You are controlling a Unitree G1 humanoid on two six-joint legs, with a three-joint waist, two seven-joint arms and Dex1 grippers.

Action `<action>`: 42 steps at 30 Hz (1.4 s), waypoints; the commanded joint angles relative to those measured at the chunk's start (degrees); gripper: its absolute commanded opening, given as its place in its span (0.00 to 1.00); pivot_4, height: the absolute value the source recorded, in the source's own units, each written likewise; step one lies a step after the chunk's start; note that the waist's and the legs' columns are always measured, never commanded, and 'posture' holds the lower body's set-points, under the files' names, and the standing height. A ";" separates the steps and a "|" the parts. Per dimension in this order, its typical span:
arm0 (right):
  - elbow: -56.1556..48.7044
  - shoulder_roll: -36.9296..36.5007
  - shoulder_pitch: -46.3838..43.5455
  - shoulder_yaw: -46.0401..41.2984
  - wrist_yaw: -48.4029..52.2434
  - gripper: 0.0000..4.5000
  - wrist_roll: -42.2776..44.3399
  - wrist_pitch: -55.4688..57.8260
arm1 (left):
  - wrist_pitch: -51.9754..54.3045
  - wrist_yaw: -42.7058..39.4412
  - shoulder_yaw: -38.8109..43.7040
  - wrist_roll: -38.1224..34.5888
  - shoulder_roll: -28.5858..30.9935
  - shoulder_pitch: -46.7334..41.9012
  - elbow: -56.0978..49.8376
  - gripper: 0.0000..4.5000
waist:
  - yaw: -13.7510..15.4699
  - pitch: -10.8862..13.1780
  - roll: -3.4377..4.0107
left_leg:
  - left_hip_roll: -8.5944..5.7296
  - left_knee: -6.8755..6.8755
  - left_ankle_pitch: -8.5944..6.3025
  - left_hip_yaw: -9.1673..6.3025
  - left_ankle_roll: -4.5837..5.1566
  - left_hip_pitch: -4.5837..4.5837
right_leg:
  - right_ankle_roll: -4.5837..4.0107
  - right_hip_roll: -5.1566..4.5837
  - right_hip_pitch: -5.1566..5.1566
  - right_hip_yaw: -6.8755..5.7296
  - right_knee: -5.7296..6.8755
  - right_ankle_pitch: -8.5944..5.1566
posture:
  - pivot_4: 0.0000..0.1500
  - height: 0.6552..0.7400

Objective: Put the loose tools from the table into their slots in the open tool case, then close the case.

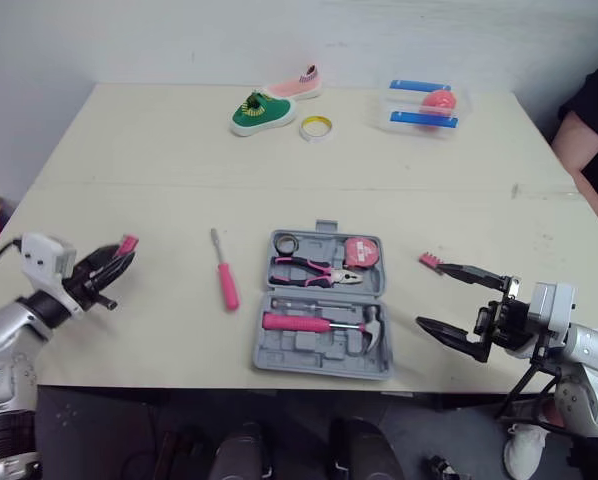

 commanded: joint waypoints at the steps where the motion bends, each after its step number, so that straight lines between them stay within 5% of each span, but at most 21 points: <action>1: -0.02 -1.96 -0.03 -1.38 1.93 1.00 0.08 -0.37 | 4.01 -7.57 -3.50 -4.33 4.42 2.43 -13.14 0.16 | -0.04 0.05 0.12 | 0.00 -0.01 -0.02 0.00 -0.01 -0.01 | 0.00 0.01 0.00 0.00 -0.05 0.00 | 1.00 1.00; 5: 1.36 -2.09 -0.70 -1.16 2.73 1.00 -0.09 -0.55 | 8.30 -11.49 -11.44 -4.56 8.74 -0.51 -20.48 0.16 | 0.08 0.08 0.17 | 0.04 0.03 -0.03 0.00 -0.03 -0.07 | -0.02 0.13 -0.02 -0.08 -0.04 -0.02 | 1.00 1.00; 8: 2.29 -1.81 -1.25 -0.79 3.05 1.00 -0.44 -0.62 | 9.42 -13.23 -21.71 1.82 11.36 -6.39 -23.04 0.16 | 0.36 0.11 0.20 | 0.04 0.09 0.03 0.00 -0.02 -0.09 | -0.02 0.16 -0.02 -0.09 0.02 -0.01 | 1.00 1.00; 15: 1.79 -1.19 -1.39 0.10 2.52 1.00 -1.12 -0.25 | 16.68 -13.13 -39.20 10.09 8.55 -16.02 -25.86 0.16 | 0.78 0.14 0.25 | 0.03 0.10 0.25 0.04 0.31 -0.13 | -0.02 0.29 -0.06 -0.05 0.04 0.00 | 1.00 1.00; 42: -10.39 -1.80 0.06 0.04 -5.99 1.00 -1.32 8.15 | 20.38 -11.88 -51.57 25.14 0.62 -20.86 -23.33 0.16 | 1.07 0.15 0.24 | 0.02 0.35 0.34 -0.08 0.46 -0.22 | -0.02 0.20 -0.02 -0.11 0.18 0.01 | 1.00 1.00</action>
